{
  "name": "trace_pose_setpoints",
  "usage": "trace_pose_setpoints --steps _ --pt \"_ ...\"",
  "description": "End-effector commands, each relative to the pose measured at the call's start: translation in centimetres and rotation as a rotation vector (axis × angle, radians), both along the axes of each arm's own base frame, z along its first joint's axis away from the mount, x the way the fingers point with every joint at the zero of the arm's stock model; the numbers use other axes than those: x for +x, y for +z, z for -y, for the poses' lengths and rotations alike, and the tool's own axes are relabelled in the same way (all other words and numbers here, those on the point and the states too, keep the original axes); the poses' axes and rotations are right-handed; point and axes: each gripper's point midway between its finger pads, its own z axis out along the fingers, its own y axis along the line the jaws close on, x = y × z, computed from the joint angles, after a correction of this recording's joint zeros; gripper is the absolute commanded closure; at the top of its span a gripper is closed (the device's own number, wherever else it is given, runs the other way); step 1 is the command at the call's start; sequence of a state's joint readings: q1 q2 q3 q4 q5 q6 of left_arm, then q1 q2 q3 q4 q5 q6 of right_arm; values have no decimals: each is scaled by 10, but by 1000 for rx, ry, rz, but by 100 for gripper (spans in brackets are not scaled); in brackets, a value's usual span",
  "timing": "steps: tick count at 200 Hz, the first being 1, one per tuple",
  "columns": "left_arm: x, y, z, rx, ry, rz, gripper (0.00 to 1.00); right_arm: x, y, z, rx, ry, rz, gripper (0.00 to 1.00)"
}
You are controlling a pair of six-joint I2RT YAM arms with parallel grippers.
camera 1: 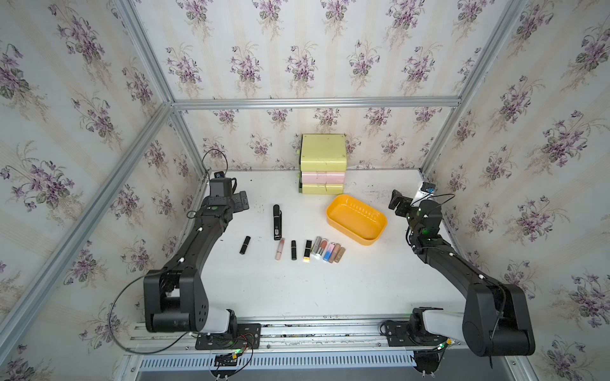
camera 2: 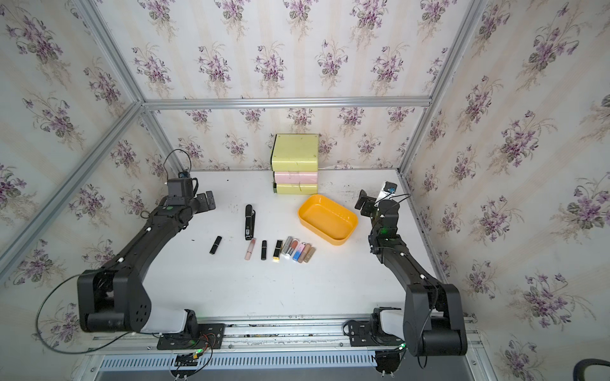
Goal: Put the lipstick into the storage box
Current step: Pick up the lipstick at the center of the board.
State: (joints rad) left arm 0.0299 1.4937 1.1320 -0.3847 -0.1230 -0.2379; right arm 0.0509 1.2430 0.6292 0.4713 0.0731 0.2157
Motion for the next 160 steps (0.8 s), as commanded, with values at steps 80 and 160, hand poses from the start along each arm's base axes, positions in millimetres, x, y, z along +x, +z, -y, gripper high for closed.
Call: trace_pose_setpoints --steps 80,160 --pt "-74 -101 -10 -294 23 -623 0 -37 51 -46 81 164 21 0" --pt "-64 -166 -43 -476 13 -699 1 -59 87 -38 68 143 143 0"
